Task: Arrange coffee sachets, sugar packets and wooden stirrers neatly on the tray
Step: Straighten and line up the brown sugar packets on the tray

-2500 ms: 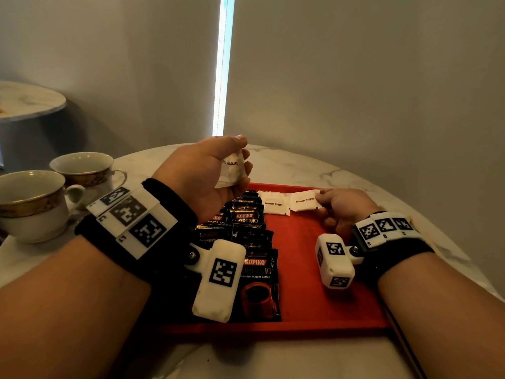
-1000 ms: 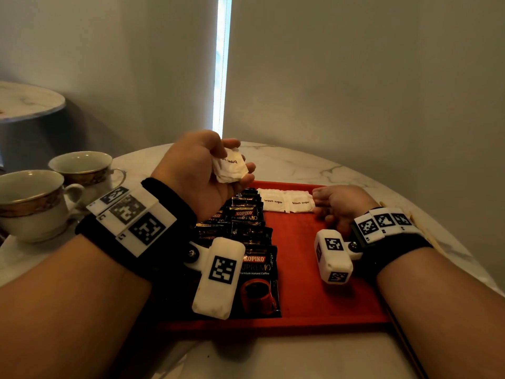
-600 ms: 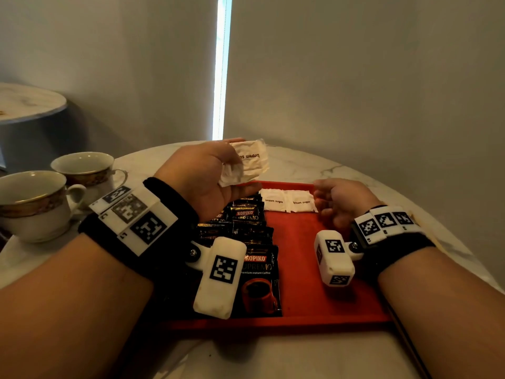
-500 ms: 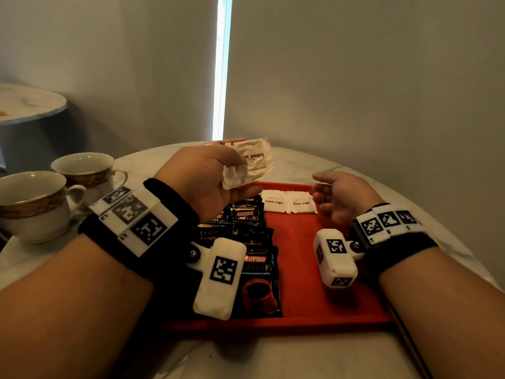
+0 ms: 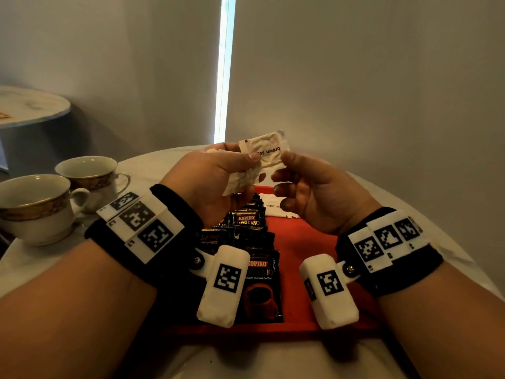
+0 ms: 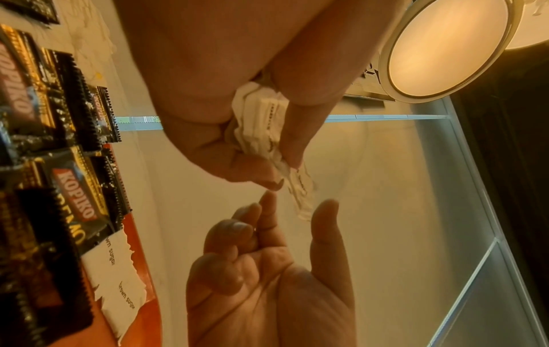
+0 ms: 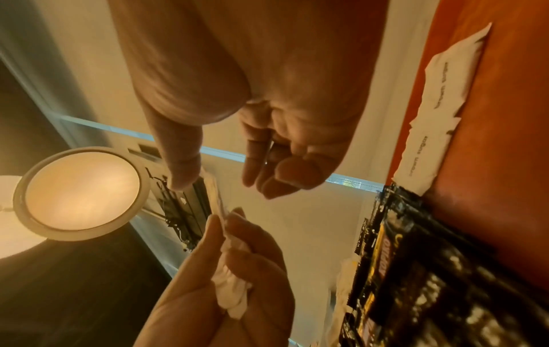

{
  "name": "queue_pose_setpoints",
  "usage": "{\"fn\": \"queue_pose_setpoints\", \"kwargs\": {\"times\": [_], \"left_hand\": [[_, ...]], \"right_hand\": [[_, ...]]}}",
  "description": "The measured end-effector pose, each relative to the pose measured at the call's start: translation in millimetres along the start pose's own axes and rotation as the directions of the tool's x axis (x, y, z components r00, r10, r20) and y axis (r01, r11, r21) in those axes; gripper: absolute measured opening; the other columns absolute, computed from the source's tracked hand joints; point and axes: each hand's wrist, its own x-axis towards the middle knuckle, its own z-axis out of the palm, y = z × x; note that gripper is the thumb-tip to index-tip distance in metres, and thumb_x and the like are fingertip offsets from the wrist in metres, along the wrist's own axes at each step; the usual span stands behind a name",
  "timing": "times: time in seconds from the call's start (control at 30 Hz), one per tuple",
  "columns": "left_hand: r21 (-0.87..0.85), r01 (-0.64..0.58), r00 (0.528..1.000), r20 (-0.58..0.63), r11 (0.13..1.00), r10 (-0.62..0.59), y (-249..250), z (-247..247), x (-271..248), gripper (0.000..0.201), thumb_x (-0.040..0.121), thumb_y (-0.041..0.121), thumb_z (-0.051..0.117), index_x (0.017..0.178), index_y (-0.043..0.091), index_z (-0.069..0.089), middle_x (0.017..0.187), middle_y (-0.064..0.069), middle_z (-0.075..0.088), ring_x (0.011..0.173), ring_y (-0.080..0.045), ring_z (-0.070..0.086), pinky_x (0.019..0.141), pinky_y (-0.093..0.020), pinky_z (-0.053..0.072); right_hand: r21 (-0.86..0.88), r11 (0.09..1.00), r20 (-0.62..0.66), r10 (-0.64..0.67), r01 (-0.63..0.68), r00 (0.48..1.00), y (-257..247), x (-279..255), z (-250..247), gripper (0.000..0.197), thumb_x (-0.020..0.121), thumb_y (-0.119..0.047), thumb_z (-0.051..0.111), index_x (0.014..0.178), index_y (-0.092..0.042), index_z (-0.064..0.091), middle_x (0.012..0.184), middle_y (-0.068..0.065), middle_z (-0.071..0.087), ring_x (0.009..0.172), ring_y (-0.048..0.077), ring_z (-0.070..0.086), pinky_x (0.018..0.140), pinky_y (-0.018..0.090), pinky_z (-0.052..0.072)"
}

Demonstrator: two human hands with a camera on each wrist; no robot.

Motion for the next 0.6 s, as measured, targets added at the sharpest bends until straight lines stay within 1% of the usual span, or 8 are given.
{"fn": "queue_pose_setpoints", "kwargs": {"times": [0.1,0.17,0.27,0.33,0.4,0.47,0.57,0.6], "left_hand": [[0.022,-0.014,1.0,-0.003,1.0,0.014,-0.4,0.1,0.3,0.015,0.091,0.005,0.065,0.102,0.014,0.061,0.097,-0.011,0.07,0.079,-0.021,0.064,0.047,-0.023,0.048],[0.033,-0.024,1.0,0.0,0.999,0.024,-0.4,0.2,0.7,0.015,0.09,0.006,0.066,0.101,0.014,0.061,0.095,-0.011,0.071,0.076,-0.019,0.065,0.047,-0.023,0.048],[0.025,-0.03,0.999,0.013,0.999,0.03,-0.4,0.3,1.2,0.013,0.09,0.006,0.066,0.098,0.015,0.061,0.088,-0.01,0.073,0.067,-0.016,0.068,0.047,-0.023,0.049],[0.02,-0.031,0.999,0.016,0.999,0.03,-0.8,1.0,1.1,0.012,0.091,0.005,0.064,0.097,0.015,0.06,0.085,-0.01,0.073,0.063,-0.016,0.069,0.048,-0.023,0.05],[0.012,-0.032,0.999,0.012,0.999,0.031,-1.0,1.6,0.9,0.011,0.093,0.004,0.062,0.095,0.014,0.06,0.088,-0.011,0.072,0.067,-0.018,0.068,0.048,-0.024,0.05],[-0.005,-0.029,1.0,0.005,1.0,0.029,-0.2,1.1,1.0,0.01,0.094,0.004,0.06,0.095,0.014,0.061,0.095,-0.013,0.072,0.072,-0.021,0.067,0.05,-0.026,0.051],[-0.033,-0.006,1.0,-0.01,0.999,0.006,1.5,0.1,1.7,0.016,0.099,0.005,0.054,0.098,0.015,0.066,0.104,-0.014,0.072,0.077,-0.024,0.071,0.053,-0.029,0.056],[-0.045,0.004,1.0,-0.016,0.999,-0.005,1.3,-0.2,2.3,0.02,0.101,0.005,0.051,0.1,0.015,0.068,0.108,-0.014,0.072,0.081,-0.025,0.073,0.054,-0.03,0.057]], "right_hand": [[-0.023,0.999,0.01,-0.035,0.035,0.999,1.2,-1.7,5.6,0.026,0.078,-0.026,0.069,0.099,-0.011,0.064,0.079,0.002,0.062,0.061,0.013,0.057,0.051,0.025,0.04],[-0.04,0.998,-0.016,-0.054,0.053,0.998,2.0,-1.9,7.5,0.018,0.082,-0.019,0.073,0.097,-0.011,0.066,0.078,0.002,0.063,0.061,0.014,0.058,0.051,0.025,0.041],[-0.057,0.996,-0.074,-0.076,0.072,0.994,2.6,-0.8,9.0,0.006,0.091,-0.012,0.064,0.097,-0.01,0.066,0.075,0.002,0.064,0.06,0.015,0.058,0.052,0.026,0.041],[-0.058,0.995,-0.086,-0.084,0.079,0.993,2.9,-0.4,9.5,0.005,0.093,-0.01,0.062,0.095,-0.011,0.066,0.074,0.001,0.064,0.06,0.015,0.058,0.052,0.027,0.04],[-0.052,0.995,-0.092,-0.087,0.082,0.992,2.9,-0.5,9.7,0.006,0.094,-0.01,0.061,0.096,-0.01,0.067,0.074,0.001,0.065,0.061,0.015,0.058,0.051,0.027,0.04],[-0.034,0.996,-0.102,-0.087,0.084,0.991,2.1,-0.3,9.6,0.01,0.095,-0.009,0.058,0.102,-0.007,0.066,0.077,0.002,0.065,0.063,0.015,0.059,0.05,0.026,0.042],[0.023,0.996,-0.12,-0.087,0.09,0.989,1.2,0.5,9.0,0.019,0.096,-0.009,0.055,0.112,-0.004,0.062,0.087,0.007,0.067,0.069,0.017,0.063,0.053,0.026,0.045],[0.043,0.994,-0.127,-0.091,0.097,0.988,1.4,1.1,8.5,0.02,0.095,-0.01,0.055,0.114,-0.004,0.061,0.091,0.009,0.068,0.073,0.018,0.065,0.055,0.026,0.047]]}}
